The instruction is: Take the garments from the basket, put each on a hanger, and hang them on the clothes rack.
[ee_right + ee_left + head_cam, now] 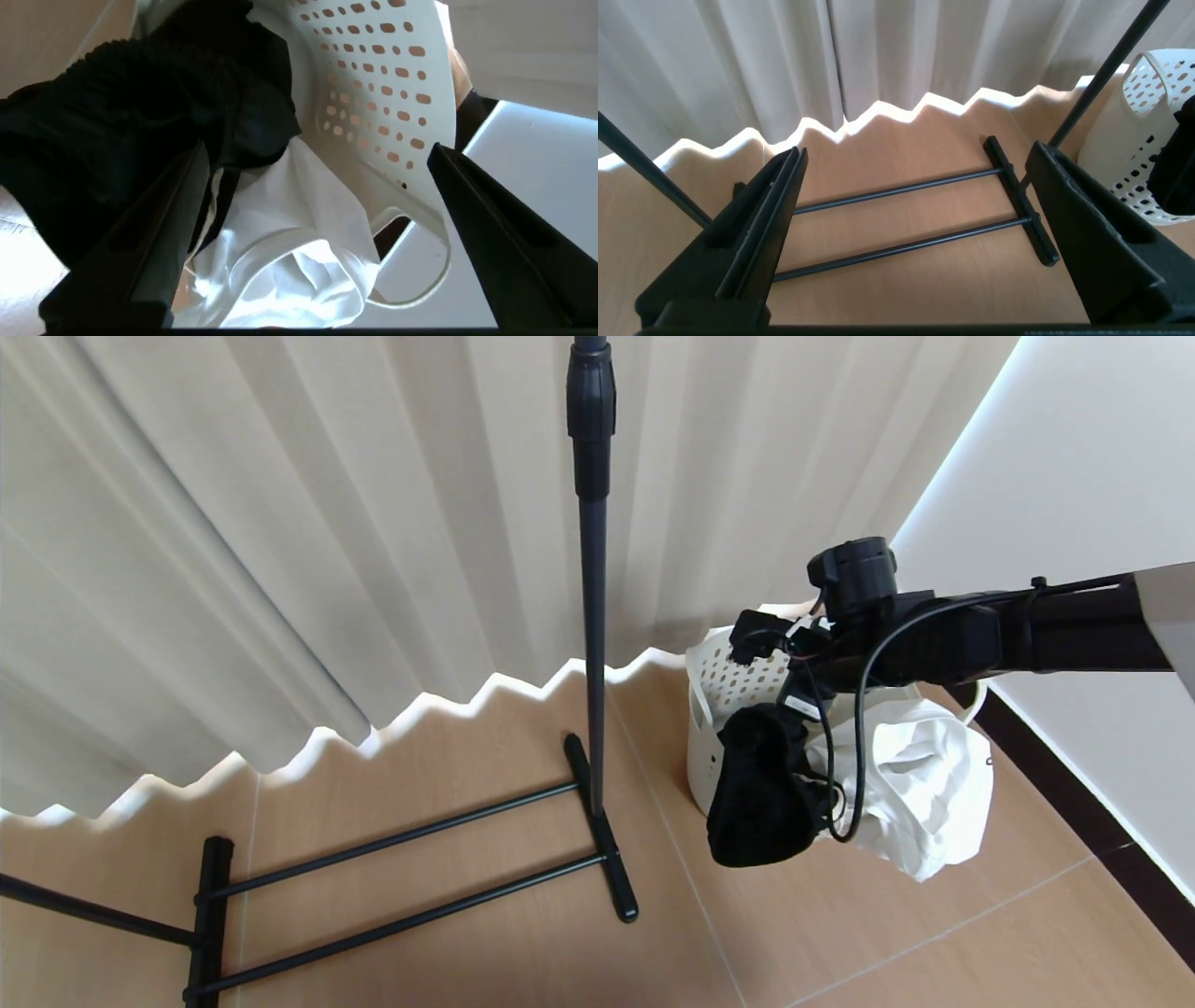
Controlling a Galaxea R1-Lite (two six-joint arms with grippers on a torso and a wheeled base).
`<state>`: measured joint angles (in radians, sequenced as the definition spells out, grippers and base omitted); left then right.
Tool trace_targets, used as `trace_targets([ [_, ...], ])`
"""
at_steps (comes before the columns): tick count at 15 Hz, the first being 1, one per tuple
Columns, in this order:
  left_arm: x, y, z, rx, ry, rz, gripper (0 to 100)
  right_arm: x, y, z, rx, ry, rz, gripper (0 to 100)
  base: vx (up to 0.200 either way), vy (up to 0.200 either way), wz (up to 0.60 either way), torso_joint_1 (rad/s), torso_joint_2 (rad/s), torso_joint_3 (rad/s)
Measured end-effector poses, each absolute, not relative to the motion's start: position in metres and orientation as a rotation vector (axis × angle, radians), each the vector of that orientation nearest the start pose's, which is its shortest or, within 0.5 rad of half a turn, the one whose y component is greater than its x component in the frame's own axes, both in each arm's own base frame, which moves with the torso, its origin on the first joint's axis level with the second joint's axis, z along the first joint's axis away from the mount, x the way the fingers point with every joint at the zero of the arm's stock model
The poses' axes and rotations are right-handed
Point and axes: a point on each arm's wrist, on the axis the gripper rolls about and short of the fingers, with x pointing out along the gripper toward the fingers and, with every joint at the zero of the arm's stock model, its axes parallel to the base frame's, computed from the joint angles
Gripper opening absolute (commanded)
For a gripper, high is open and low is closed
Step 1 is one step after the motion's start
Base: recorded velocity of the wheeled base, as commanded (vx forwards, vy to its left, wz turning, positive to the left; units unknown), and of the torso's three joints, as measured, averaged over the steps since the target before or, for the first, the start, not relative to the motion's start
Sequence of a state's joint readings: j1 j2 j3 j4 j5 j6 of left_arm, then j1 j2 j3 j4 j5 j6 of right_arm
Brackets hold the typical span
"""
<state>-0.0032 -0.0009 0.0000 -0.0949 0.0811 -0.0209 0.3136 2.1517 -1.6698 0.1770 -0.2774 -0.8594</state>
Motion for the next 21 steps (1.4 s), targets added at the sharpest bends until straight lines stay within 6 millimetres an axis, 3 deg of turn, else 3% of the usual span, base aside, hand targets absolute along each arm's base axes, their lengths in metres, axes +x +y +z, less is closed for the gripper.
trace_targets([
  [7,-0.023,0.002,0.085,-0.025,-0.096,0.077,100,0.441,0.136,0.141,-1.037,0.627,0.301,100,0.0,0.0,0.0,0.0,0.0,0.0],
  [12,-0.023,0.002,0.085,-0.025,-0.096,0.077,100,0.458,0.135,0.129,-1.029,0.63,0.283,100,0.0,0.0,0.0,0.0,0.0,0.0],
  [13,-0.023,0.002,0.085,-0.025,-0.097,0.076,100,0.461,0.134,0.127,-1.025,0.629,0.279,0,0.0,0.0,0.0,0.0,0.0,0.0],
  [18,-0.023,0.002,0.085,-0.025,-0.096,0.077,100,0.465,0.131,0.125,-0.835,0.639,0.231,0,0.0,0.0,0.0,0.0,0.0,0.0],
  [21,-0.023,0.002,0.085,-0.025,-0.096,0.077,100,0.439,0.134,0.138,-0.642,0.655,0.256,0,0.0,0.0,0.0,0.0,0.0,0.0],
])
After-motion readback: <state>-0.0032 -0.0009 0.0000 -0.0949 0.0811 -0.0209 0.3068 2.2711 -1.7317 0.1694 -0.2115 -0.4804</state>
